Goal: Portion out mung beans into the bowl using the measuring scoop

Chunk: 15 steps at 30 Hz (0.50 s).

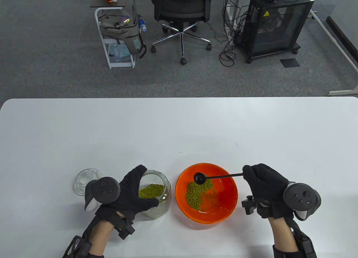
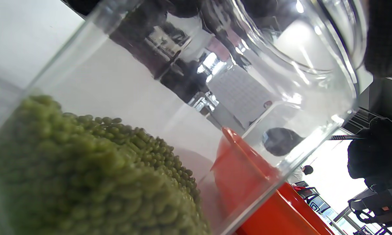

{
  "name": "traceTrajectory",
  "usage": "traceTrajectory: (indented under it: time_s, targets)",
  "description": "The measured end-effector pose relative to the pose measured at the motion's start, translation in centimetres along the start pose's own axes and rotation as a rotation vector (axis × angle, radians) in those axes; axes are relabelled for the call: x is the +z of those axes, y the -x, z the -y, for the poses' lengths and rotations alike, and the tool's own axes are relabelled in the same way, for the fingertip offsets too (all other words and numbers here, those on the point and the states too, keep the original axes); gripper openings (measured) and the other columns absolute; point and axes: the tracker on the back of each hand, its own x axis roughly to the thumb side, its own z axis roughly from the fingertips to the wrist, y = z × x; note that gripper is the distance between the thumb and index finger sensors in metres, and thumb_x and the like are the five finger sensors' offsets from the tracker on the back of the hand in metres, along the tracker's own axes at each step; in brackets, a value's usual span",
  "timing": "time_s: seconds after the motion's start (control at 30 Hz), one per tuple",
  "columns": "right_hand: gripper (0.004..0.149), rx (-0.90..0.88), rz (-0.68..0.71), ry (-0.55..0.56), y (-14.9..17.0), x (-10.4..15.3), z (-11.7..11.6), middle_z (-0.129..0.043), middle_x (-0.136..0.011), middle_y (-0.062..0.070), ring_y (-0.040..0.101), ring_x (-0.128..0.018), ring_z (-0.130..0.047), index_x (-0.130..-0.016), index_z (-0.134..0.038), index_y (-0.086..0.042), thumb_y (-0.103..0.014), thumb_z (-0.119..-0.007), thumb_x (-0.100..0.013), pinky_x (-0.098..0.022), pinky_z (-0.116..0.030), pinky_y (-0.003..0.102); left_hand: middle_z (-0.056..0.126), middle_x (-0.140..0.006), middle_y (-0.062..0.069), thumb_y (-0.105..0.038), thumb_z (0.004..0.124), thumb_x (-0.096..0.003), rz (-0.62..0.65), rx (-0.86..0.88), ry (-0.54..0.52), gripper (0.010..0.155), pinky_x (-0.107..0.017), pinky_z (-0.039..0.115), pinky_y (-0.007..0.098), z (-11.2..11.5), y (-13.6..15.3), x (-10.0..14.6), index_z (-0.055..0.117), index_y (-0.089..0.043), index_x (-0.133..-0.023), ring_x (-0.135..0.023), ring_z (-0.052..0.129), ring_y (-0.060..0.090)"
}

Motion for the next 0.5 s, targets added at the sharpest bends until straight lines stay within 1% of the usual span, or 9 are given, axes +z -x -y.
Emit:
traceTrajectory:
  time_s: [0.03,0.23,0.33,0.4,0.43,0.5]
  targets:
    - [0.041,-0.033,-0.063,-0.010,0.5,-0.1,0.0,-0.105,-0.037,0.009,0.022,-0.016,-0.100,-0.049,-0.102,-0.011,-0.049,-0.086,-0.045,-0.014,-0.086,0.036,0.039,-0.116,0.028,-0.083,0.088,-0.0385,0.000,0.000,0.000,0.124,-0.072,0.054,0.074,0.0,0.0,0.0,0.026,-0.003,-0.110,-0.105,0.056,0.059]
    - [0.041,-0.273,-0.303,-0.052,2.8,-0.5,-0.5,-0.104,-0.036,0.009,0.021,-0.014,-0.099,-0.048,-0.102,-0.011,-0.049,-0.085,-0.046,-0.013,-0.086,0.035,0.039,-0.116,0.028,-0.083,0.088,-0.0385,0.000,0.000,0.001,0.124,-0.072,0.054,0.074,0.0,0.0,0.0,0.026,-0.003,-0.110,-0.105,0.056,0.059]
    - [0.041,-0.390,-0.370,-0.088,3.1,-0.8,-1.1,-0.104,-0.036,0.010,0.021,-0.014,-0.099,-0.049,-0.102,-0.011,-0.049,-0.085,-0.046,-0.013,-0.086,0.035,0.039,-0.116,0.028,-0.083,0.088,-0.0383,0.000,-0.001,0.001,0.124,-0.072,0.054,0.074,0.0,0.0,0.0,0.026,-0.003,-0.110,-0.105,0.056,0.059]
    - [0.042,-0.457,-0.382,-0.124,2.6,-1.1,-1.6,-0.104,-0.037,0.009,0.021,-0.015,-0.099,-0.049,-0.101,-0.011,-0.049,-0.084,-0.047,-0.013,-0.086,0.035,0.039,-0.116,0.028,-0.082,0.088,-0.0384,0.000,-0.001,0.001,0.124,-0.072,0.054,0.074,0.0,0.0,0.0,0.026,-0.003,-0.110,-0.105,0.056,0.059]
    - [0.041,-0.467,-0.395,-0.127,2.3,-1.3,-1.7,-0.104,-0.037,0.010,0.021,-0.015,-0.099,-0.049,-0.101,-0.011,-0.049,-0.085,-0.047,-0.013,-0.086,0.035,0.039,-0.116,0.028,-0.083,0.088,-0.0386,0.000,-0.001,0.001,0.124,-0.072,0.054,0.074,0.0,0.0,0.0,0.026,-0.003,-0.110,-0.105,0.056,0.059]
    - [0.041,-0.467,-0.370,-0.157,0.9,-1.8,-2.3,-0.104,-0.037,0.010,0.021,-0.015,-0.099,-0.049,-0.101,-0.011,-0.049,-0.084,-0.047,-0.014,-0.086,0.035,0.039,-0.116,0.028,-0.083,0.088,-0.0385,0.000,-0.001,0.000,0.124,-0.073,0.054,0.074,0.0,0.0,0.0,0.026,-0.003,-0.110,-0.105,0.056,0.059]
